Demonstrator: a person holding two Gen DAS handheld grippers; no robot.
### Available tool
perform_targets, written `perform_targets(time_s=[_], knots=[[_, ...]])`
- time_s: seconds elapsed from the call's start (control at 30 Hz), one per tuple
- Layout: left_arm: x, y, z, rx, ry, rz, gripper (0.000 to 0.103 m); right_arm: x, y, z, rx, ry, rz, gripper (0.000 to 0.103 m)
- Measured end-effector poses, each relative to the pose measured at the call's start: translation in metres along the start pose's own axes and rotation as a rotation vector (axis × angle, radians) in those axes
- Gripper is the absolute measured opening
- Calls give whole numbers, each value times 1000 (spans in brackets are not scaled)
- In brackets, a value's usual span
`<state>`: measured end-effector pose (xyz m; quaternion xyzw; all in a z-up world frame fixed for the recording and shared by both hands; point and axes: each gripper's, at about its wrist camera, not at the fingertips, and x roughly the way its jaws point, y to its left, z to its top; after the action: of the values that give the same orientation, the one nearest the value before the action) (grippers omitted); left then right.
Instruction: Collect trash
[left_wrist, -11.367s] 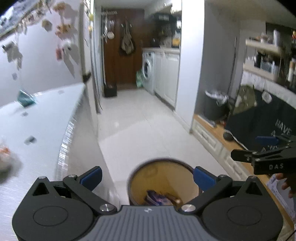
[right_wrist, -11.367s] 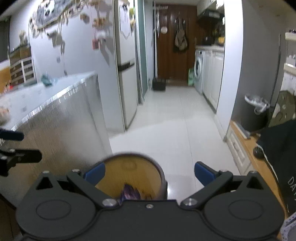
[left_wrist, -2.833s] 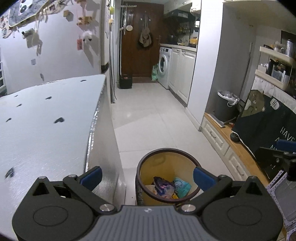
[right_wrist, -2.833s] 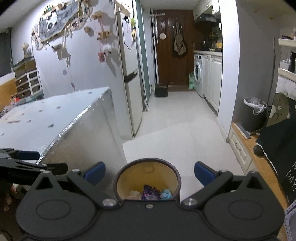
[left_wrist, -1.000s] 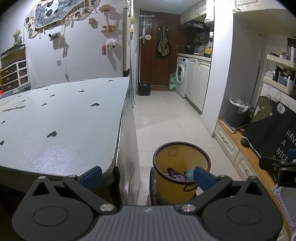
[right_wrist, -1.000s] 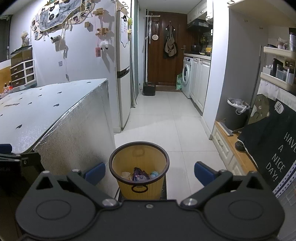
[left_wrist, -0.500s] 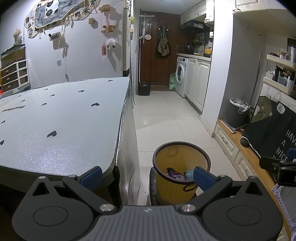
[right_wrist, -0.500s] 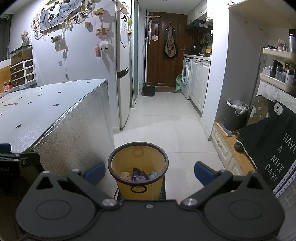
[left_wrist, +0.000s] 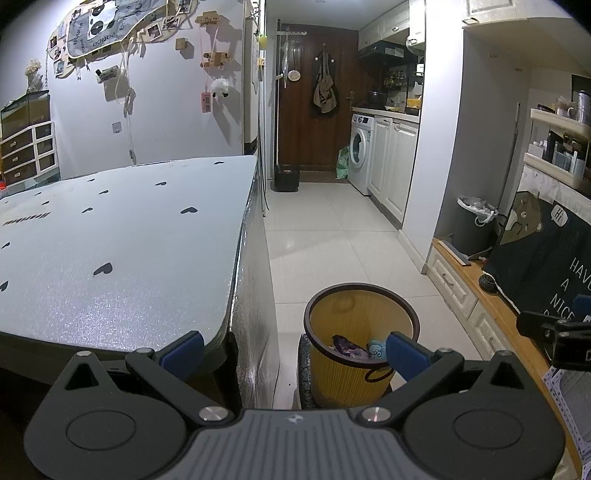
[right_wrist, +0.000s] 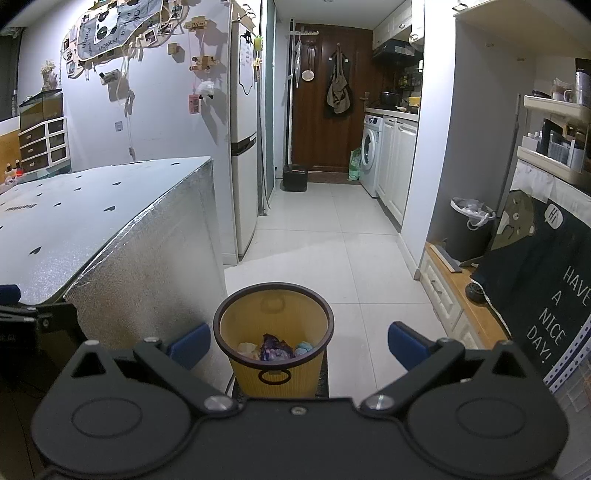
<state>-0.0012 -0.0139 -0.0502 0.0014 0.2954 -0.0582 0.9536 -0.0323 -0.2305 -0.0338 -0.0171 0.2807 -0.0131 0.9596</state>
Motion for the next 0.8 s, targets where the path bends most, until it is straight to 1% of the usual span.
perform_targets(time_s=[0.8], knots=[[0,0,-1,7,1,1,103,0,-2,0,1,1,-4,103]])
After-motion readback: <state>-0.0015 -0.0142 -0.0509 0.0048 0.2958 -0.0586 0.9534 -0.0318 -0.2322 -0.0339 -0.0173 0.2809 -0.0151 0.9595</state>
